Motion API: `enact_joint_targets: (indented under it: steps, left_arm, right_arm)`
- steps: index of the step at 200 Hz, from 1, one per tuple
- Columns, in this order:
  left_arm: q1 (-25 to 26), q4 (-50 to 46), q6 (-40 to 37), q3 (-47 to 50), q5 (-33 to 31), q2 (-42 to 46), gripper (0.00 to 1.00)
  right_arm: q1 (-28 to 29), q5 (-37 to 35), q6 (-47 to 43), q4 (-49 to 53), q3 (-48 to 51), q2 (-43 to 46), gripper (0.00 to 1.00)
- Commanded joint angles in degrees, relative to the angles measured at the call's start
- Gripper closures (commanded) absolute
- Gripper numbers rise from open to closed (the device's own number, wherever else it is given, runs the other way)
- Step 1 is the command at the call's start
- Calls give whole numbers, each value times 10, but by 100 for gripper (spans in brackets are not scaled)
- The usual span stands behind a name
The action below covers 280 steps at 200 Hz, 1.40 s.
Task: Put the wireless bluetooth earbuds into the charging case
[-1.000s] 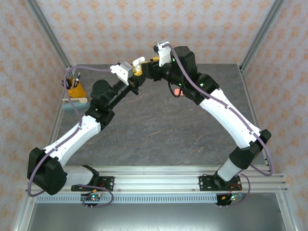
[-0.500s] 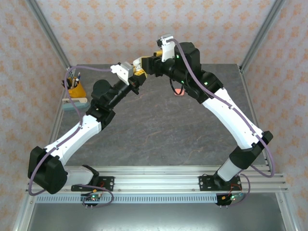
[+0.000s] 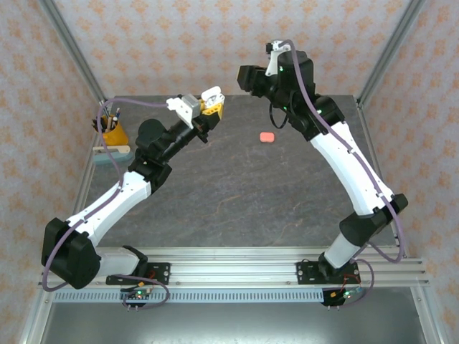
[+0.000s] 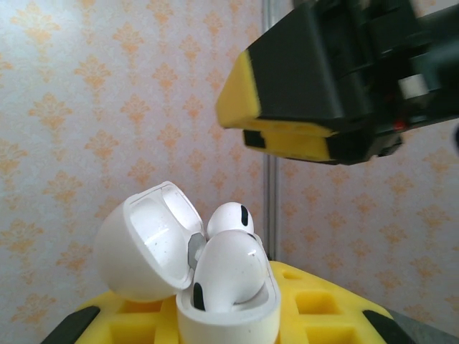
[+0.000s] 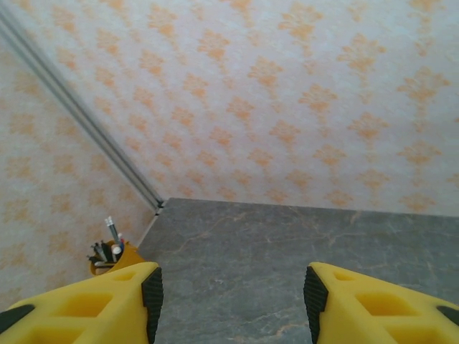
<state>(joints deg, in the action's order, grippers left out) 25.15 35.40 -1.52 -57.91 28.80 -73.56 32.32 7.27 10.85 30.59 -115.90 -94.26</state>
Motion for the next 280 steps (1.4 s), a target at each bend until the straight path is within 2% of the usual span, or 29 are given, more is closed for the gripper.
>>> enact_joint_targets:
  steps: [1, 64, 134, 176, 210, 238, 280]
  left_arm:
    - [5, 29, 1, -1, 76, 2, 100]
    - [4, 74, 39, 2, 161, -29, 100]
    - [4, 82, 56, -17, 212, -59, 100]
    - [4, 64, 54, -39, 215, -75, 100]
    - [3, 55, 48, -45, 184, -86, 100]
    - [1, 64, 58, -49, 171, -101, 100]
    - [0, 74, 72, -52, 168, -123, 100]
  right_arm:
    - [-32, 35, 48, 45, -29, -21, 45]
    - [-53, 100, 47, 90, -27, -35, 46]
    - [-53, 175, 37, 128, -48, -70, 47]
    - [-53, 262, 19, 167, -97, -111, 50]
    - [-52, 314, 8, 174, -70, -81, 55]
    - [-51, 302, 17, 135, 13, -8, 57]
    - [-51, 233, 30, 100, 92, 67, 57]
